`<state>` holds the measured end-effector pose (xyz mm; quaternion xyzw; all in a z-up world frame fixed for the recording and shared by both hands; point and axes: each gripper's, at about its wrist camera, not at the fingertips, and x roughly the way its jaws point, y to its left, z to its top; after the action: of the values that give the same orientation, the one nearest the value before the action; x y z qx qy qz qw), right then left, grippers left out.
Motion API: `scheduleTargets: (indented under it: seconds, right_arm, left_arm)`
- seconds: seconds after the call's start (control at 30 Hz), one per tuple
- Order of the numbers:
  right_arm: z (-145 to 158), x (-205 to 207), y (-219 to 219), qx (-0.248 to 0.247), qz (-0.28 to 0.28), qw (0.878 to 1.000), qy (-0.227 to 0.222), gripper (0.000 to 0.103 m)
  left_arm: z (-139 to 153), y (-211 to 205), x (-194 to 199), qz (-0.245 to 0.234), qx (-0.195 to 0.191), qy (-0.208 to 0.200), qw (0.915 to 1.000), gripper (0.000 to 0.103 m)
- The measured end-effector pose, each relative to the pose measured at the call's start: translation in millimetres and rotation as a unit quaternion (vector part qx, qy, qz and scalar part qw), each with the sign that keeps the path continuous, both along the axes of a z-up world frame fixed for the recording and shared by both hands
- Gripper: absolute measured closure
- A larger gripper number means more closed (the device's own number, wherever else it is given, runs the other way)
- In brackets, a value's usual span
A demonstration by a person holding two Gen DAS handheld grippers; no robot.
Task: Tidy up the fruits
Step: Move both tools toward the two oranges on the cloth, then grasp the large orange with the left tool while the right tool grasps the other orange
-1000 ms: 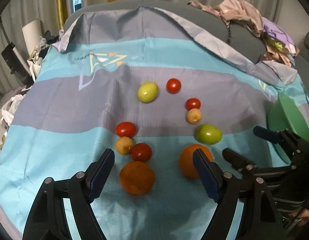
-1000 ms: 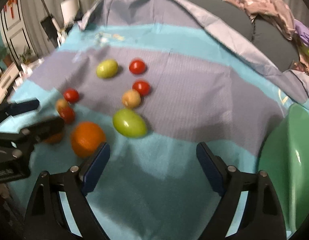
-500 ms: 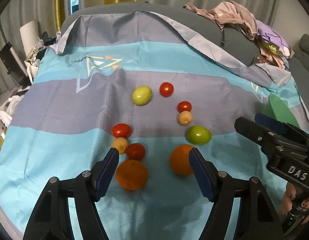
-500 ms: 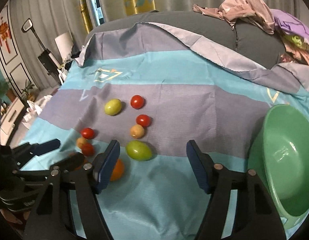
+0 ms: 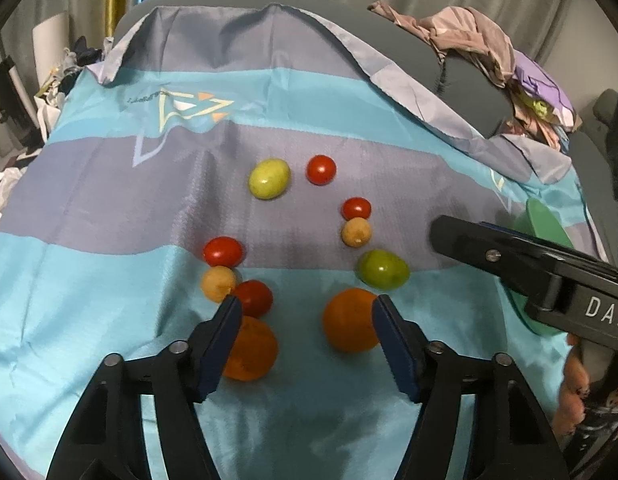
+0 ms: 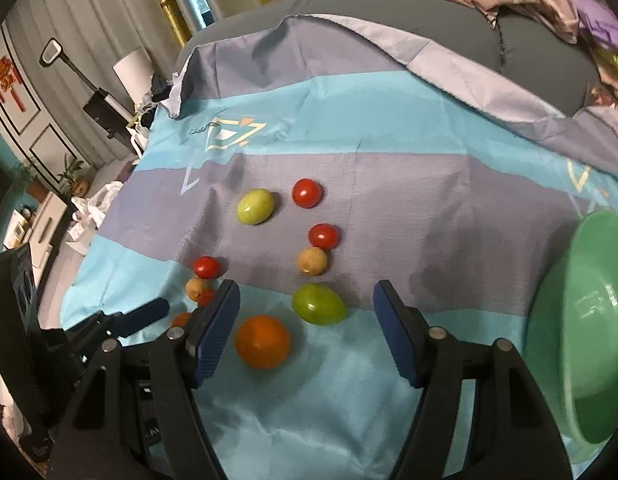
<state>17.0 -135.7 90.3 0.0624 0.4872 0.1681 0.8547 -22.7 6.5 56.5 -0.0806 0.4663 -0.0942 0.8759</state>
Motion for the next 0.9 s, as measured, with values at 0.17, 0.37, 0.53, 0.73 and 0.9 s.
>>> scheduleTargets:
  seconds: [0.17,0.37,0.53,0.73,0.9]
  right_arm:
    - [-1,2,0,0.002,0.002,1.0,0.006,0.038]
    - [-8,5,-11,0.017,-0.009,0.999,0.027,0.042]
    - [-19,5,-14,0.027,-0.013,0.998,0.054,0.044]
    - [-21,1,-11,0.035,-0.004,0.997,0.061,0.045]
    - [-23,1,-5,0.045,0.011,0.997,0.067,0.046]
  left_arm:
    - [-3,-3,1,-0.008,-0.009,0.007,0.9999,0.038]
    - [-12,-9,3,-0.021,-0.034,0.032,0.9987,0.044]
    - [-15,-15,1,-0.036,-0.042,0.044,0.9975,0.044]
    - [-3,10,4,-0.014,-0.036,0.035,0.9987,0.044]
    - [-1,22,5,0.006,-0.018,0.025,0.9995,0.044]
